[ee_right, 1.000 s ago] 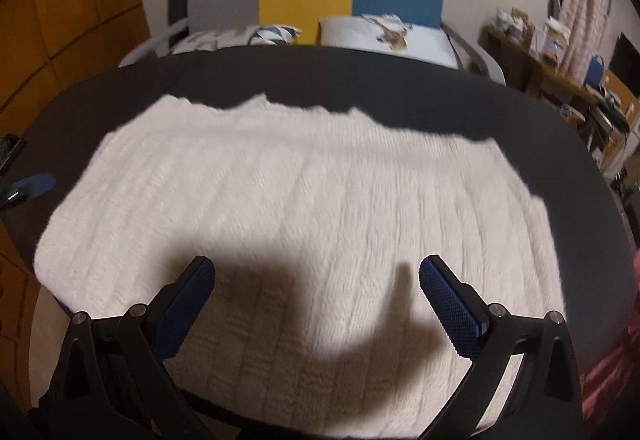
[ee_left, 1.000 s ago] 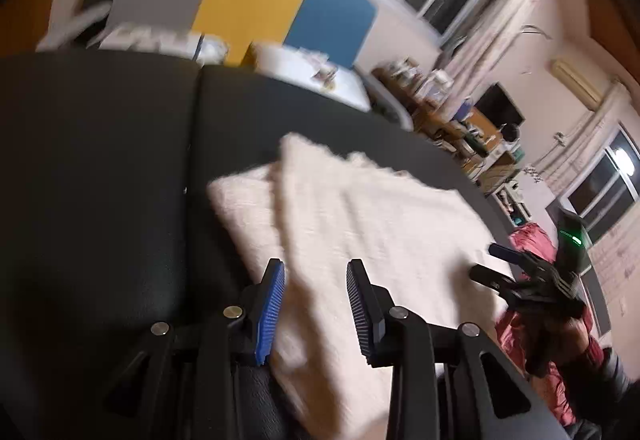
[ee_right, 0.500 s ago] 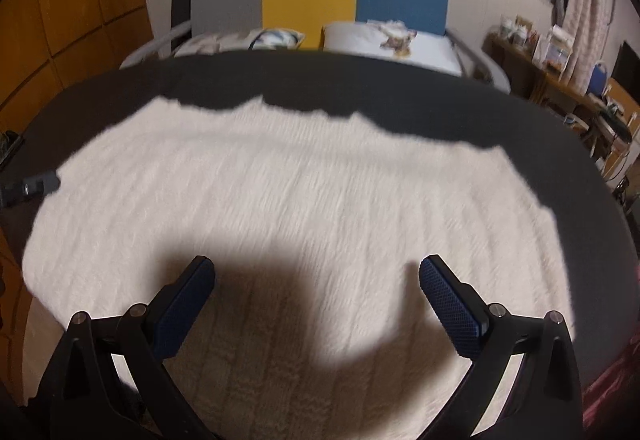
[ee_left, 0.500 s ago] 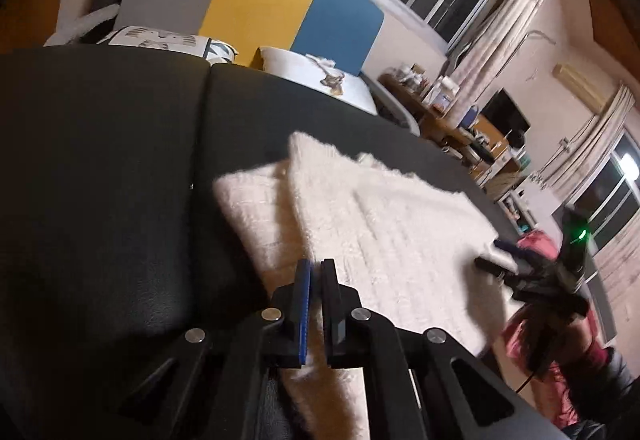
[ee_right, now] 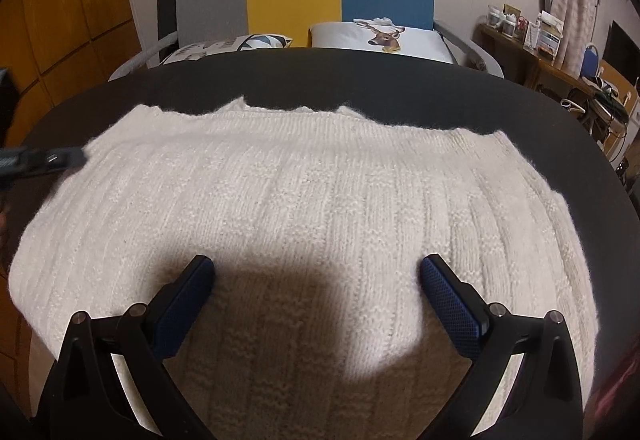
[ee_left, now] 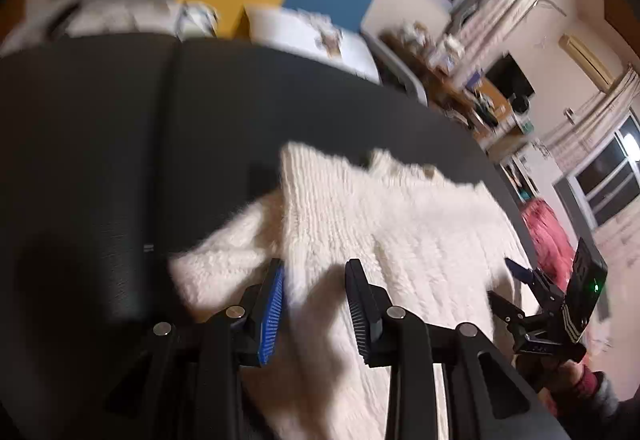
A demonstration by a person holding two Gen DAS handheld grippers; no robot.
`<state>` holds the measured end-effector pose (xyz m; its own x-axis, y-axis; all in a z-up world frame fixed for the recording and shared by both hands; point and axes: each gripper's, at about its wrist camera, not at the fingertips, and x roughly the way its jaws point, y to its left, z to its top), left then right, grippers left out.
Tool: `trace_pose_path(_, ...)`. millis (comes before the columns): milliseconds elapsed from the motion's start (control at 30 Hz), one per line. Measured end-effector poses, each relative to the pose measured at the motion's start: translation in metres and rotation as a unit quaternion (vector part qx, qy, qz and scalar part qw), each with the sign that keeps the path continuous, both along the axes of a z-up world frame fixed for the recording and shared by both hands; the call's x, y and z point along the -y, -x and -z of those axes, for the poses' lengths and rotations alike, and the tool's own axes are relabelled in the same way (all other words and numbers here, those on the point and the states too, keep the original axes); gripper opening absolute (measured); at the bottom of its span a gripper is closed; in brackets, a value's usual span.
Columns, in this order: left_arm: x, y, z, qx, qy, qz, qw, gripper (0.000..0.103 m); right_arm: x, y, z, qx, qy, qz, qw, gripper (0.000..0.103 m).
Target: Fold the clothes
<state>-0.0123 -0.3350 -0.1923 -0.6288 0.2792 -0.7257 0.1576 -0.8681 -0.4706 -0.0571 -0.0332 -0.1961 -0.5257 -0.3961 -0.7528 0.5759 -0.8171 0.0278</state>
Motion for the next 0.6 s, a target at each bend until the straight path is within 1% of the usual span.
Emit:
trace_pose_path(33, 0.002, -0.003, -0.003, -0.012, 0.002, -0.011, 0.9999, 0.013, 0.000, 0.000, 0.000, -0.001, 0.001, 0.000, 1.000, 0.103)
trace_pose_path(67, 0.004, -0.005, -0.006, -0.024, 0.004, -0.022, 0.9995, 0.005, 0.000, -0.001, 0.001, -0.002, 0.002, 0.000, 1.000, 0.103)
trace_pose_path(133, 0.003, -0.015, -0.010, -0.042, 0.014, -0.036, 0.9984, 0.005, 0.000, -0.002, 0.001, -0.005, 0.004, 0.000, 1.000, 0.103)
trace_pose_path(200, 0.000, -0.023, -0.005, -0.035, 0.033, -0.048, 0.9977, 0.005, 0.001, -0.003, 0.002, -0.007, 0.007, 0.000, 1.000, 0.103)
trace_pose_path(233, 0.000, -0.025, 0.000, -0.032, 0.036, -0.053, 0.9975, 0.005, 0.002, -0.003, 0.003, -0.009, 0.008, 0.000, 1.000, 0.103)
trace_pose_path(300, 0.001, -0.028, 0.008, -0.025, 0.033, -0.064, 0.9971, 0.008, 0.002, -0.004, 0.003, -0.012, 0.010, 0.001, 1.000, 0.103)
trace_pose_path(367, 0.004, -0.026, 0.004, -0.017, 0.013, -0.076, 0.9969, 0.012, 0.002, -0.004, 0.003, -0.013, 0.012, 0.001, 1.000, 0.103)
trace_pose_path(400, 0.005, -0.026, 0.000, -0.011, 0.012, -0.083, 0.9964, 0.021, 0.000, -0.004, -0.001, -0.008, 0.017, -0.002, 1.000, 0.103)
trace_pose_path(433, 0.004, -0.027, -0.008, -0.004, 0.025, -0.095, 0.9952, 0.021, -0.002, -0.004, -0.004, -0.003, 0.021, -0.006, 1.000, 0.103)
trace_pose_path(467, 0.001, -0.031, -0.017, -0.007, 0.042, -0.105, 0.9936, 0.022, -0.004, -0.004, -0.008, 0.003, 0.026, -0.009, 1.000, 0.103)
trace_pose_path(500, -0.003, -0.037, -0.028, -0.018, 0.058, -0.113, 0.9917, 0.022, -0.006, -0.004, -0.012, 0.008, 0.030, -0.012, 0.999, 0.103)
trace_pose_path(533, -0.008, -0.044, -0.039, -0.035, 0.063, -0.114, 0.9909, 0.023, -0.008, -0.003, -0.015, 0.013, 0.035, -0.016, 0.999, 0.103)
trace_pose_path(567, -0.016, -0.050, -0.047, -0.057, 0.051, -0.099, 0.9921, 0.026, -0.010, -0.003, -0.019, 0.019, 0.040, -0.019, 0.999, 0.103)
trace_pose_path(600, -0.025, -0.053, -0.050, -0.068, 0.038, -0.077, 0.9940, 0.030, -0.012, -0.003, -0.023, 0.024, 0.044, -0.022, 0.998, 0.103)
